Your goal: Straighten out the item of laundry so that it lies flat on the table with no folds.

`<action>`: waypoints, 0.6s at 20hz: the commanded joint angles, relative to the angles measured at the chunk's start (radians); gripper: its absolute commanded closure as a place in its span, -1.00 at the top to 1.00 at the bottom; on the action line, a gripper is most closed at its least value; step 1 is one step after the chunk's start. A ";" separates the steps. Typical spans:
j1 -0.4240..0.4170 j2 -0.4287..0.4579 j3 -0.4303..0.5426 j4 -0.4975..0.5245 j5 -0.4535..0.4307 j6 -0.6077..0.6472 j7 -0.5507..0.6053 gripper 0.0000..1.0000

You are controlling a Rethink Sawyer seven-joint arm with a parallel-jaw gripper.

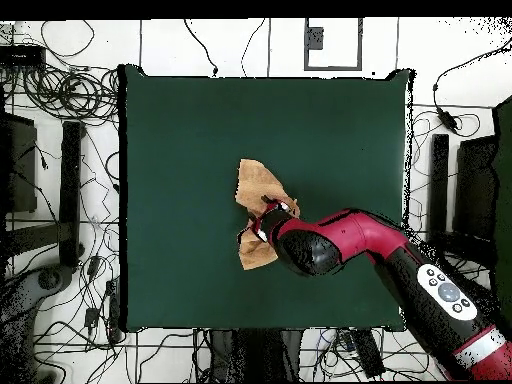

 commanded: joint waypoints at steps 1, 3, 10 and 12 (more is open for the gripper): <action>0.010 0.108 0.066 -0.059 -0.048 0.037 -0.348 1.00; 0.008 0.106 0.072 -0.052 -0.051 0.041 -0.349 1.00; -0.005 0.070 0.093 -0.016 -0.079 0.040 -0.356 1.00; -0.007 0.047 0.108 0.000 -0.103 0.030 -0.384 1.00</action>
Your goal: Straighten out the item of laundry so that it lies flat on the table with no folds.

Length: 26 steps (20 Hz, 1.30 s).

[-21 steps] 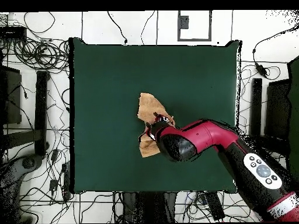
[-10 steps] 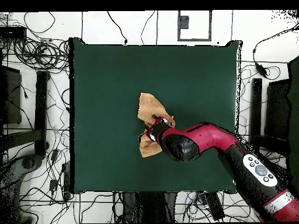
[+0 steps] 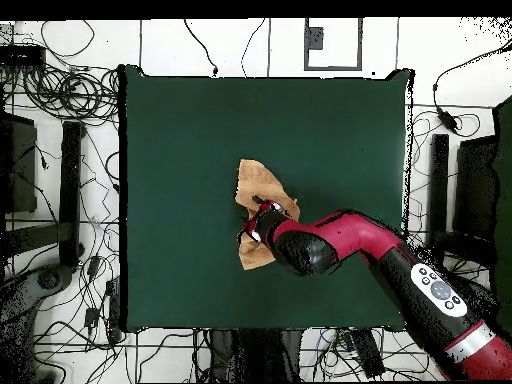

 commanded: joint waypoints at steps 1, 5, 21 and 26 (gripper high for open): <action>0.015 -0.019 0.069 -0.005 -0.065 0.055 -0.401 1.00; -0.053 -0.019 0.099 -0.008 -0.025 0.124 -0.528 1.00; -0.083 -0.096 0.041 -0.026 0.017 0.114 -0.432 1.00; -0.082 -0.092 0.039 -0.023 0.020 0.108 -0.442 1.00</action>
